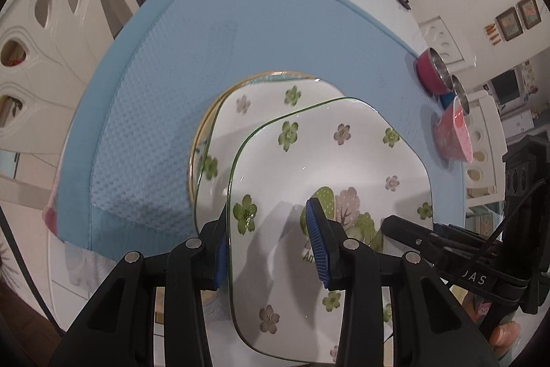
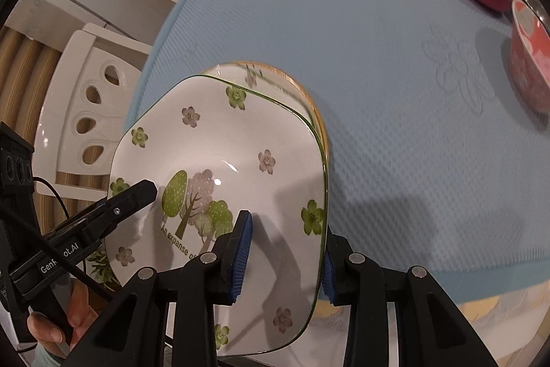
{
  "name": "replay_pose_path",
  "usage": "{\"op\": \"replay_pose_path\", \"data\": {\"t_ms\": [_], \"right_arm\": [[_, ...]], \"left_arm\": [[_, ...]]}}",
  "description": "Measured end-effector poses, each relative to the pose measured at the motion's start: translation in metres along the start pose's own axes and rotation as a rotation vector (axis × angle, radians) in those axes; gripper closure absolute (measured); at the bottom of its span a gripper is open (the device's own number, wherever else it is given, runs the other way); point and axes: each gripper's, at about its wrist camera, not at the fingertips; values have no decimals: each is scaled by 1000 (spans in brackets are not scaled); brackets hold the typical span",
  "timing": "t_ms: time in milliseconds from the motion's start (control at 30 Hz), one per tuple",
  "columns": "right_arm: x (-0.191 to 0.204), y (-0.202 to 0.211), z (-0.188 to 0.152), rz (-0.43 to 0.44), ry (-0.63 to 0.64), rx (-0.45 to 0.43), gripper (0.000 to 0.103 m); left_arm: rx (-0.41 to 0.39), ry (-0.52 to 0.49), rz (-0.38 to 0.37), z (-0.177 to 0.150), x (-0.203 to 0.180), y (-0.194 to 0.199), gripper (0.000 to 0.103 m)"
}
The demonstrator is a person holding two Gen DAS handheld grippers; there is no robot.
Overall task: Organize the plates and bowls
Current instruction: 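Carry the clover plate with the left gripper onto the plate stack, then open the left gripper and release the clover plate on the stack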
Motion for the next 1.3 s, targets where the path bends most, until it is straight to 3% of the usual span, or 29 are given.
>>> {"op": "replay_pose_path", "data": {"t_ms": [467, 700, 867, 1100, 1300], "right_arm": [[15, -28, 5, -40, -85, -22, 68], [16, -35, 8, -16, -127, -21, 68], [13, -31, 8, -10, -135, -43, 68], [23, -35, 5, -69, -112, -48, 68], [17, -33, -4, -48, -128, -49, 68]], "left_arm": [[7, -86, 21, 8, 7, -13, 68], [12, -108, 18, 13, 6, -13, 68], [28, -130, 15, 14, 9, -9, 64], [103, -171, -9, 16, 8, -3, 60], [98, -205, 50, 8, 7, 6, 58]]}}
Point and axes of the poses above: each gripper's, at about its wrist camera, not at the fingertips, and y roughly against the way its jaws point, x to its left, z to its top, and after that the axes turned 15 degrees about x, right-handed
